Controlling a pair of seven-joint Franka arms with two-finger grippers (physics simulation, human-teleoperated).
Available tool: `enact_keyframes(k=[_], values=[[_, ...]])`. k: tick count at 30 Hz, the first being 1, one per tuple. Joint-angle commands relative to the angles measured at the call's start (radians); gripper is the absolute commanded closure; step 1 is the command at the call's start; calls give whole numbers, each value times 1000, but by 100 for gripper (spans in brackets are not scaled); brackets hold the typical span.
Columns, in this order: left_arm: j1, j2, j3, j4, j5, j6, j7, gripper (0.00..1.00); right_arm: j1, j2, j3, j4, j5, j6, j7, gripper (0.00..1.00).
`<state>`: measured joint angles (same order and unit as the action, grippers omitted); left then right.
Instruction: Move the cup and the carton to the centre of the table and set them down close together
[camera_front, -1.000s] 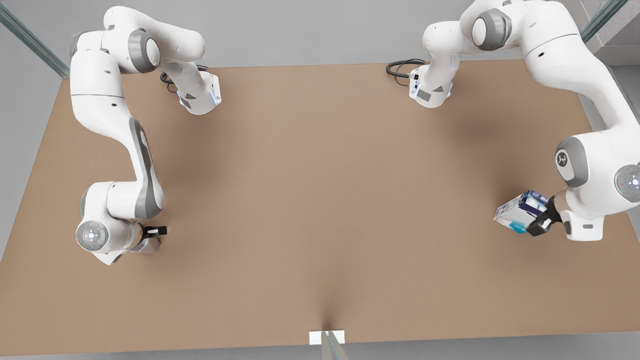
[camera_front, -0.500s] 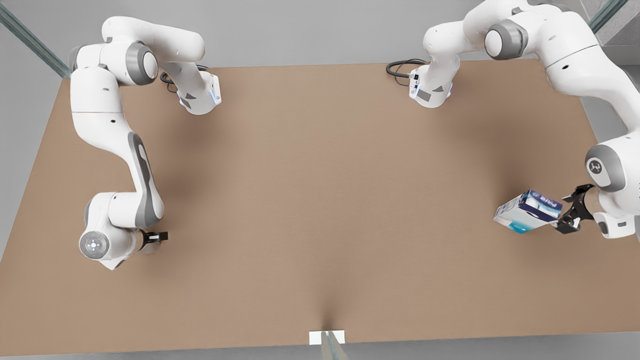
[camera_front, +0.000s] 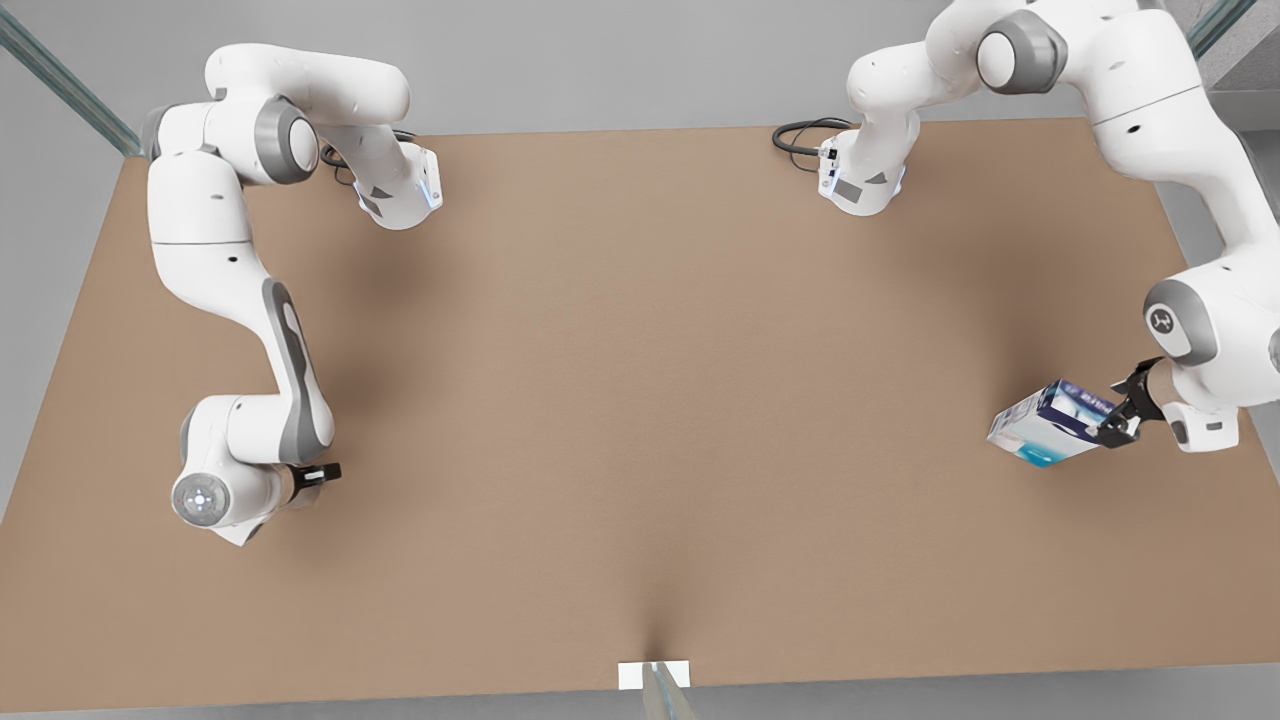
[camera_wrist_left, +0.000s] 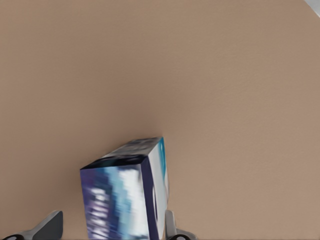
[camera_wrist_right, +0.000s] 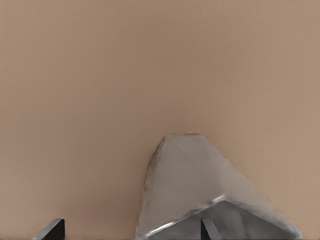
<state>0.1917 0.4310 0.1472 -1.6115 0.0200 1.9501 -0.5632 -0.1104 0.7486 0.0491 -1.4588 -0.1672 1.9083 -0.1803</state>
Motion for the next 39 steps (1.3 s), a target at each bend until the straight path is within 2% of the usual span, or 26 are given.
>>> enact_keyframes(k=[1,3,5,16,17,19,22,23,24,26,30,31,33,34,37,39], values=[[0,-1,0,-11,6,4,-10,1,0,2,0,0,0,0,-1,44],[-11,-20,-2,-56,0,7,-60,1,-9,2,-2,0,2,0,-2,69],[-11,-40,-2,-93,0,15,-60,1,-12,3,-2,0,0,0,-27,78],[-9,-31,-2,-146,6,138,-41,2,-9,15,-2,0,-2,18,-19,79],[-11,-31,-3,-146,6,138,-41,7,-11,14,0,0,0,18,-19,79],[-12,-17,-3,-148,6,167,-38,8,-8,8,2,0,1,14,-19,79],[-20,-9,-3,-153,6,190,-9,27,9,-2,11,35,6,-2,-21,79],[-21,-9,-5,-153,6,193,-9,38,47,-3,11,52,12,-2,-21,79],[-25,-9,-8,-154,6,190,-7,42,98,0,11,66,23,1,-19,79],[-28,-11,-11,-153,6,190,2,42,207,15,9,120,51,6,-10,79],[-28,-12,-26,-153,0,178,60,48,429,101,-5,293,126,8,73,79],[-28,-15,-38,-153,-2,177,72,50,492,110,-43,311,156,11,94,79],[-26,-24,-60,-151,-3,162,111,51,684,167,-247,399,353,5,93,79],[-26,-34,-72,-150,-5,162,135,52,727,205,-282,433,391,11,96,79],[-25,-49,-87,-146,-3,153,210,53,787,324,-305,591,440,11,206,79],[-28,-81,-112,-143,-3,151,368,54,833,342,-367,604,503,15,231,79]])
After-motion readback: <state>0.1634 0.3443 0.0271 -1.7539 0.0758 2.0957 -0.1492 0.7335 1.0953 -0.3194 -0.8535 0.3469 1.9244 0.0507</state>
